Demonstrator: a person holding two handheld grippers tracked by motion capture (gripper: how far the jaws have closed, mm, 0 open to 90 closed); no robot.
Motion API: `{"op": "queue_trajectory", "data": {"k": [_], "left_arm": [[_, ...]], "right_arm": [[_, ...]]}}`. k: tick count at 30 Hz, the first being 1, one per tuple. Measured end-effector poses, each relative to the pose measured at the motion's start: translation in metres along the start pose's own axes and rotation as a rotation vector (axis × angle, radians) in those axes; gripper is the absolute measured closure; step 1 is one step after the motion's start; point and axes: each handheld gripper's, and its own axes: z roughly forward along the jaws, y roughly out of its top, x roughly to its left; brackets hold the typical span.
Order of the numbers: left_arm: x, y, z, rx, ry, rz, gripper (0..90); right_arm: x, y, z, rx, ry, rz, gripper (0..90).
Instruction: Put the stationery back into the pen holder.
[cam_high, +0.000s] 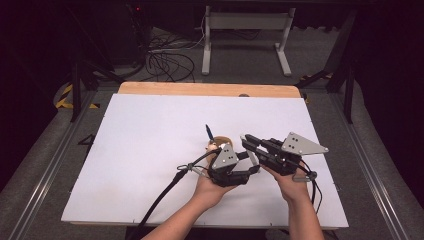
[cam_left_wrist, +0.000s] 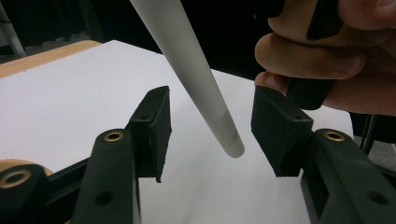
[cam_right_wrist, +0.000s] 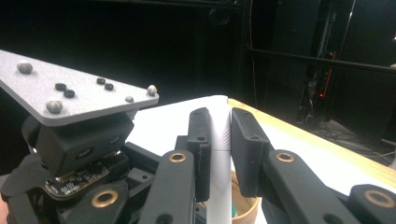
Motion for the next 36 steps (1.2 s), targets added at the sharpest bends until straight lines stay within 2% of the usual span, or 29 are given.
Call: {"op": "queue_trajectory", "data": {"k": [2,10,17,26,30,36], "left_arm": [[-0.001,-0.001,0.002,0.000,0.002,0.011,51.5],[-0.003,-0.002,0.004,0.014,0.018,0.010,66.9],[0.002,-0.001,0.002,0.059,0.070,-0.028,72.9],[0.010,0.001,-0.003,0.106,0.120,-0.039,77.3],[0.011,0.003,-0.005,0.107,0.129,-0.024,77.8],[0.014,0.005,-0.009,0.111,0.139,-0.031,77.8]], "right_arm": [[0.000,0.000,0.000,-0.002,-0.003,-0.002,79.1],[0.001,0.001,-0.001,-0.015,-0.006,-0.003,79.1],[0.001,0.002,-0.002,-0.013,-0.016,-0.013,79.0],[0.001,0.002,-0.002,-0.002,-0.024,-0.024,77.6],[0.001,0.003,-0.001,0.018,-0.031,-0.024,70.9],[0.001,0.004,-0.004,0.018,-0.030,-0.022,66.3]]}}
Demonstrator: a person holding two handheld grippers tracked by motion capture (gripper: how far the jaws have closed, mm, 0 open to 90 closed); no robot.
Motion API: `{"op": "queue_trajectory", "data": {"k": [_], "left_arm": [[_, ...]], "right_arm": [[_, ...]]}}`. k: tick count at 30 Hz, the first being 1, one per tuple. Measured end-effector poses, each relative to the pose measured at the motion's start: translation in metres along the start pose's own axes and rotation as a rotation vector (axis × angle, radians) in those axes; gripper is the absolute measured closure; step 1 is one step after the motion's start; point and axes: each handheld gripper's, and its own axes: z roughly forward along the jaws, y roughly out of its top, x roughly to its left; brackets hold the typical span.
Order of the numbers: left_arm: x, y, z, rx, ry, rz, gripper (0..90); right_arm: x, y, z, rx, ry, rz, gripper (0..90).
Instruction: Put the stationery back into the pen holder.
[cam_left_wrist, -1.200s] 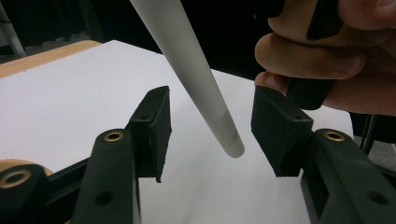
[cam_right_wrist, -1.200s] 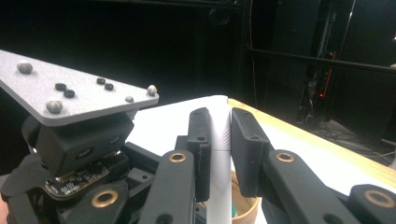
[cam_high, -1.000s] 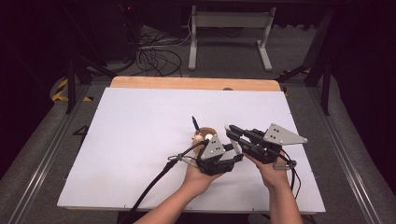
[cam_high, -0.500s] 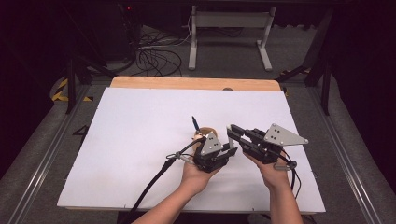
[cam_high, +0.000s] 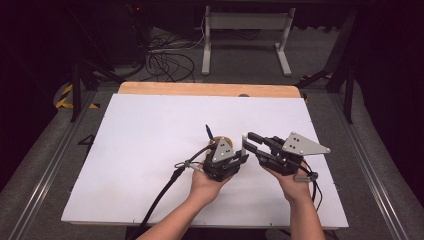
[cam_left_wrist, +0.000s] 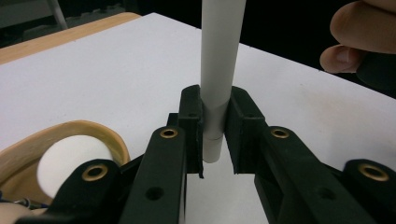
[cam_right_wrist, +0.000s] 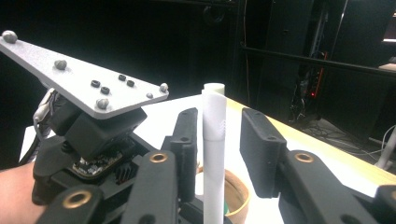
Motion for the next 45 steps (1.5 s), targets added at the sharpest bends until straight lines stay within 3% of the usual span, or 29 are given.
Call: {"op": "queue_trajectory", "data": {"k": [5,10,27,37,45], "left_arm": [[0.004,0.004,-0.007,-0.012,0.009,-0.007,77.8],[0.009,0.008,-0.014,-0.028,0.020,-0.016,77.8],[0.028,0.020,-0.036,-0.069,0.067,-0.027,77.7],[0.038,0.028,-0.044,-0.087,0.091,-0.033,77.7],[0.046,0.026,-0.041,-0.077,0.120,-0.035,77.6]], "right_arm": [[-0.003,0.000,-0.005,0.011,-0.014,0.010,60.8],[-0.006,-0.001,-0.006,0.055,-0.074,0.000,51.9],[-0.007,-0.005,-0.012,0.093,-0.114,0.008,37.8],[-0.007,-0.012,-0.020,0.112,-0.131,0.024,36.2],[-0.008,-0.022,-0.036,0.125,-0.153,0.039,35.3]]}}
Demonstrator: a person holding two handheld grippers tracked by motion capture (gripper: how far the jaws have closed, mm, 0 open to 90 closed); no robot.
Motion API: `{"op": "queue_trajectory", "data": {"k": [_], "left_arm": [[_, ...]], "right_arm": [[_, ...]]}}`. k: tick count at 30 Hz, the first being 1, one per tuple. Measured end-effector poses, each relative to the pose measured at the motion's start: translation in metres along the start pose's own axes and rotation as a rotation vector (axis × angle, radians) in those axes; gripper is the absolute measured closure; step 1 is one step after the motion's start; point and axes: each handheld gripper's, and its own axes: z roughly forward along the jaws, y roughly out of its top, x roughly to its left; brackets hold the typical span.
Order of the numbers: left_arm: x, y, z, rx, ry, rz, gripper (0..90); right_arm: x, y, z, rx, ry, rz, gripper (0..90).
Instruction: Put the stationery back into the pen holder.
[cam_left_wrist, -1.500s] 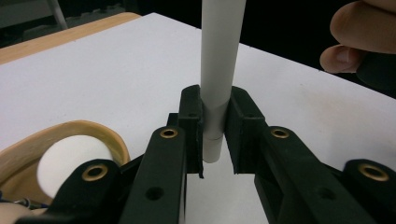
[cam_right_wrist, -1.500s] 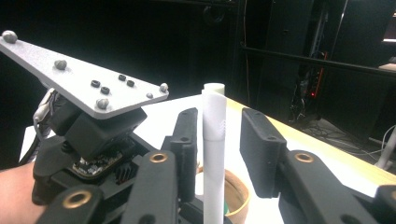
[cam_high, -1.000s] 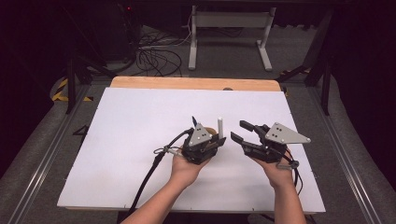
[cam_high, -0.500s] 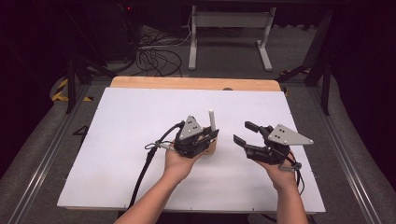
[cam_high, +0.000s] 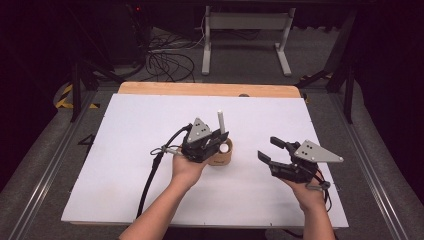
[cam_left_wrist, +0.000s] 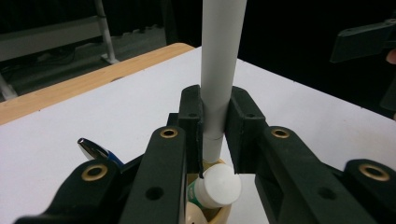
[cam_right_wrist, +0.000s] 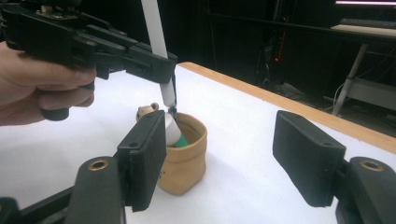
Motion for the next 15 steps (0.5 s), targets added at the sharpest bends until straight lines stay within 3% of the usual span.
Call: {"op": "queue_trajectory", "data": {"k": [7,15], "left_arm": [[0.003,-0.004,0.007,0.031,0.025,0.016,77.5],[0.010,-0.010,0.012,0.049,0.048,0.015,77.3]], "right_arm": [[-0.003,-0.005,-0.008,-0.008,-0.015,0.019,33.9],[-0.002,-0.005,-0.006,-0.007,-0.012,0.008,33.9]]}}
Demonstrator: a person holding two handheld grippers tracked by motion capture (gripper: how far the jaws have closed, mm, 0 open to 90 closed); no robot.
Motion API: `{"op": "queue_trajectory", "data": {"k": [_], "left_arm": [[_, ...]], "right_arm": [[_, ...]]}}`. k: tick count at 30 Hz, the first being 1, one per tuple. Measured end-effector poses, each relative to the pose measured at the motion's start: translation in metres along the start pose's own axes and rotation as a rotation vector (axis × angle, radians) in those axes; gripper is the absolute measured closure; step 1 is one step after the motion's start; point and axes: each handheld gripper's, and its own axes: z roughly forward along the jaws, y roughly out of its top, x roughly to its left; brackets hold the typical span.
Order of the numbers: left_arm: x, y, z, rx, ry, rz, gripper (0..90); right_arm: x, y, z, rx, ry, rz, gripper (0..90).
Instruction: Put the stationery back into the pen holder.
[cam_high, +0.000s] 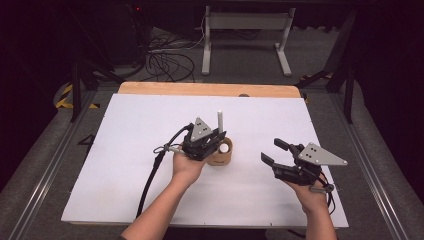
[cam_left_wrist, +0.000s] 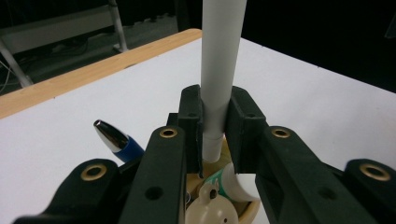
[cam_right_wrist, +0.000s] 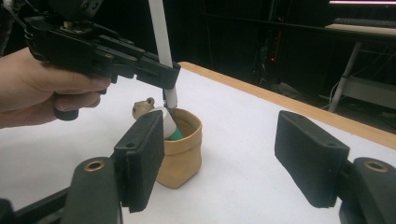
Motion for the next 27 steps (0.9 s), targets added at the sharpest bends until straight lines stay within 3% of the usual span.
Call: {"op": "queue_trajectory", "data": {"k": [22,27], "left_arm": [[0.003,-0.011,0.010,0.038,0.001,0.009,76.9],[0.004,-0.015,0.011,0.038,0.000,-0.004,76.9]], "right_arm": [[0.000,-0.001,0.000,-0.004,-0.011,-0.009,34.1],[0.000,-0.001,0.000,-0.006,-0.015,-0.008,34.2]]}}
